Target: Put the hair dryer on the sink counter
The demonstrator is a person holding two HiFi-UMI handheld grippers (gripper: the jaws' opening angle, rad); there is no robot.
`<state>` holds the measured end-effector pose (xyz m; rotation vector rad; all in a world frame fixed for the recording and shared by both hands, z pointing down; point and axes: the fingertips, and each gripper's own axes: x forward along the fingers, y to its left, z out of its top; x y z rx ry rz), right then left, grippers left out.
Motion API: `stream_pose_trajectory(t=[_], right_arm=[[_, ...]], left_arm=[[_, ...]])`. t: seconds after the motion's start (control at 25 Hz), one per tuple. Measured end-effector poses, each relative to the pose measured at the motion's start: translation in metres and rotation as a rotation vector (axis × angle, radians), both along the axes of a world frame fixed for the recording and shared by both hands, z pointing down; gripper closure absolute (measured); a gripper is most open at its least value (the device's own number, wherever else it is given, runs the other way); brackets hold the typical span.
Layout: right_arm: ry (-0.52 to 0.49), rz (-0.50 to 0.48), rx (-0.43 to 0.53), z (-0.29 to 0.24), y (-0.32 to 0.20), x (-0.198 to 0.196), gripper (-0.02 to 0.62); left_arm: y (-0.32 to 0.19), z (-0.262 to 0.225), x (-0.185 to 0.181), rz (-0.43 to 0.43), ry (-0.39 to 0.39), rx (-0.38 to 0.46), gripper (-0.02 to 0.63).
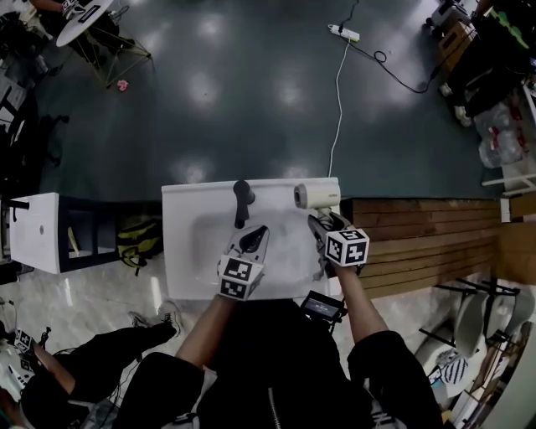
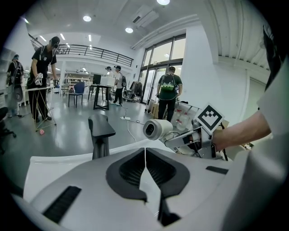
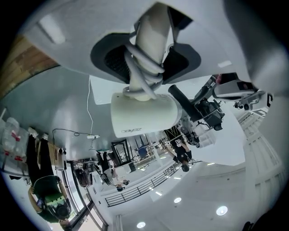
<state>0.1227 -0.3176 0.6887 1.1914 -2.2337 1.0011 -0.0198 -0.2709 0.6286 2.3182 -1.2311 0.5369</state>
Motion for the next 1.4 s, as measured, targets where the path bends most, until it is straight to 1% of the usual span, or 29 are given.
stream_pose_trajectory(t=[0.36, 0.64, 0.96, 1.4], right_arm=[[0.028, -0.018, -0.014, 0.016, -0.006, -0.001, 0.388], [0.040, -0.025, -0.045, 0.030, -0.006, -0.001, 0.388], [0.044, -0.020, -0.077, 0.045, -0.009, 0.003, 0.388], [0.057, -0.024, -0.112, 0.060, -0.013, 0.000, 0.388]], left_arm=[[0.002, 0.007, 0.003, 0.011, -0.006, -0.018, 0.591], [0.007, 0.012, 0.010, 0.042, -0.017, -0.033, 0.591], [0.009, 0.020, 0.015, 0.055, -0.023, -0.051, 0.591], [0.009, 0.026, 0.010, 0.054, -0.033, -0.074, 0.591]])
